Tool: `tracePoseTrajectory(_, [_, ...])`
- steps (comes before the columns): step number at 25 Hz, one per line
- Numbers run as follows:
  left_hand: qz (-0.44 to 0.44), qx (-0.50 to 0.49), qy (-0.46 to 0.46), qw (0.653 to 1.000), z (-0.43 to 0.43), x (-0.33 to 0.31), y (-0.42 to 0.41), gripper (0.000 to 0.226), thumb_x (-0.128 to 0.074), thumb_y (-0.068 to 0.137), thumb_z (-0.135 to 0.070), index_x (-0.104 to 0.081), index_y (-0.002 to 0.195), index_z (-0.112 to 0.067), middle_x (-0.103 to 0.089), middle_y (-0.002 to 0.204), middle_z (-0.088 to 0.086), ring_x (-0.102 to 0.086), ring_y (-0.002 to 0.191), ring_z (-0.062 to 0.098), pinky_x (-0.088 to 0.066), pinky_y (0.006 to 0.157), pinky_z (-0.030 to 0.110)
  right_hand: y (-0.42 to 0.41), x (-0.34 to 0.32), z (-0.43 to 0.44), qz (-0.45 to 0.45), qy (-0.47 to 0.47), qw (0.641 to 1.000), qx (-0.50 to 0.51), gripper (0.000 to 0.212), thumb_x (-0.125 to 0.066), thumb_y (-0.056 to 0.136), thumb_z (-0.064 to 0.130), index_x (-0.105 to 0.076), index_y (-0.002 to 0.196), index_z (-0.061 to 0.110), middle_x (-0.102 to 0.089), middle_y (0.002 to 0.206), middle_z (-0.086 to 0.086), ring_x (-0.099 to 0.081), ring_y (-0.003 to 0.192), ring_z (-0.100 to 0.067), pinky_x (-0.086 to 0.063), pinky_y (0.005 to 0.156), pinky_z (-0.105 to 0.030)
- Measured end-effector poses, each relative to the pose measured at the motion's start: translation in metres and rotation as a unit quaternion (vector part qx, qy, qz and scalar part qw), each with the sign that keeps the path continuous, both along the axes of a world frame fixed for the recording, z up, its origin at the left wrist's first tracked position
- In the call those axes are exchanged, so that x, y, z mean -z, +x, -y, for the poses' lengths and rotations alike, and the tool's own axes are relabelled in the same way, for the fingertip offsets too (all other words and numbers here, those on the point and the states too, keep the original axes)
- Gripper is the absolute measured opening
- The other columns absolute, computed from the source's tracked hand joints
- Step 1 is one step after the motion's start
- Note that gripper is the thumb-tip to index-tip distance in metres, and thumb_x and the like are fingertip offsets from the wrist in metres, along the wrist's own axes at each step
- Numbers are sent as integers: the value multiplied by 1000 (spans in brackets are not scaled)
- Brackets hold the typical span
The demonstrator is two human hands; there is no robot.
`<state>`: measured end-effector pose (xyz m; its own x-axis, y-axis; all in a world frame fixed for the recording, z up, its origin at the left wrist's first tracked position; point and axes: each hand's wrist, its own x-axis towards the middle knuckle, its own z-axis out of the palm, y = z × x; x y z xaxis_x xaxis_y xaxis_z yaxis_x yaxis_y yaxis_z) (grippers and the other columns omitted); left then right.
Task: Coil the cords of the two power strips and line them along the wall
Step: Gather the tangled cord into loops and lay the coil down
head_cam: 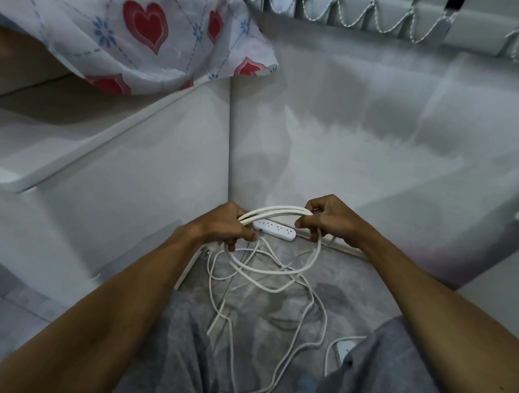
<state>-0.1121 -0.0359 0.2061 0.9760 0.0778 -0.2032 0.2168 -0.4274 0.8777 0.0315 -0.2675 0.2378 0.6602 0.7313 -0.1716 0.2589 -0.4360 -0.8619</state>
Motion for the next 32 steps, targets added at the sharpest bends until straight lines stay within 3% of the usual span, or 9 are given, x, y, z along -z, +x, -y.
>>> tracePoseTrajectory(6, [-14,32,-127,991,3,-9,-10,11,-82,81,-27,-77,72,-23,-38,52,-4,-37,45,11,-49,50,30,-1,9,7,2,-28,1000,-9,25,-82,76,23,-63,67,12,-64,58,-13,-64,56,-24,-48,52,-28])
tracePoseTrajectory(8, [-20,6,-153,988,10,-14,-9,36,-84,74,-49,-76,82,-15,-29,55,-1,-29,46,13,-42,48,29,-3,11,7,15,-21,1000,-11,28,-79,81,28,-60,70,12,-62,59,-10,-60,54,-20,-46,52,-29])
tracePoseTrajectory(11, [-51,-29,-152,987,17,-21,-7,72,-68,72,-75,-68,85,-3,-26,55,0,-26,44,14,-39,47,28,-9,17,0,96,-90,990,-49,30,-63,93,42,-57,84,15,-65,66,-3,-61,62,-15,-44,63,-31])
tracePoseTrajectory(15, [-62,-20,-106,992,19,-23,-8,64,-64,84,-65,-64,87,-1,-36,53,0,-33,44,15,-40,47,28,-14,19,-6,137,-156,976,-59,36,-52,97,50,-47,104,15,-66,74,-2,-63,68,-16,-45,59,-27])
tracePoseTrajectory(19, [-58,-11,-90,994,29,-21,-1,49,-69,91,-45,-67,99,3,-51,55,3,-42,41,15,-40,43,25,-14,23,-7,162,-179,970,-1,36,-60,92,49,-44,93,16,-64,77,-4,-64,52,-16,-46,49,-27])
tracePoseTrajectory(22, [-47,3,-66,997,35,-21,4,34,-63,95,-37,-67,107,-6,-58,63,5,-45,43,16,-42,43,27,-13,19,-7,152,-198,968,15,39,-63,89,53,-53,88,16,-65,83,-3,-67,47,-15,-45,49,-26])
tracePoseTrajectory(26, [-35,-11,-34,999,36,-20,7,31,-58,88,-35,-67,99,-8,-56,65,6,-48,45,19,-42,45,28,-20,19,-10,167,-201,965,30,36,-66,87,51,-56,84,16,-68,86,-8,-70,50,-21,-50,50,-27])
tracePoseTrajectory(29, [-36,-11,-20,999,39,-19,10,34,-54,82,-35,-64,97,-5,-49,62,3,-41,41,15,-35,43,25,-27,19,-13,182,-190,962,68,36,-71,85,43,-53,91,12,-66,99,-13,-71,71,-30,-56,62,-36])
tracePoseTrajectory(32, [-4,-11,10,1000,45,-19,16,44,-65,82,-52,-66,89,-8,-45,57,-1,-39,40,13,-35,40,23,-31,14,-14,201,-176,957,115,51,-76,80,41,-47,107,8,-61,107,-17,-63,94,-35,-51,75,-38])
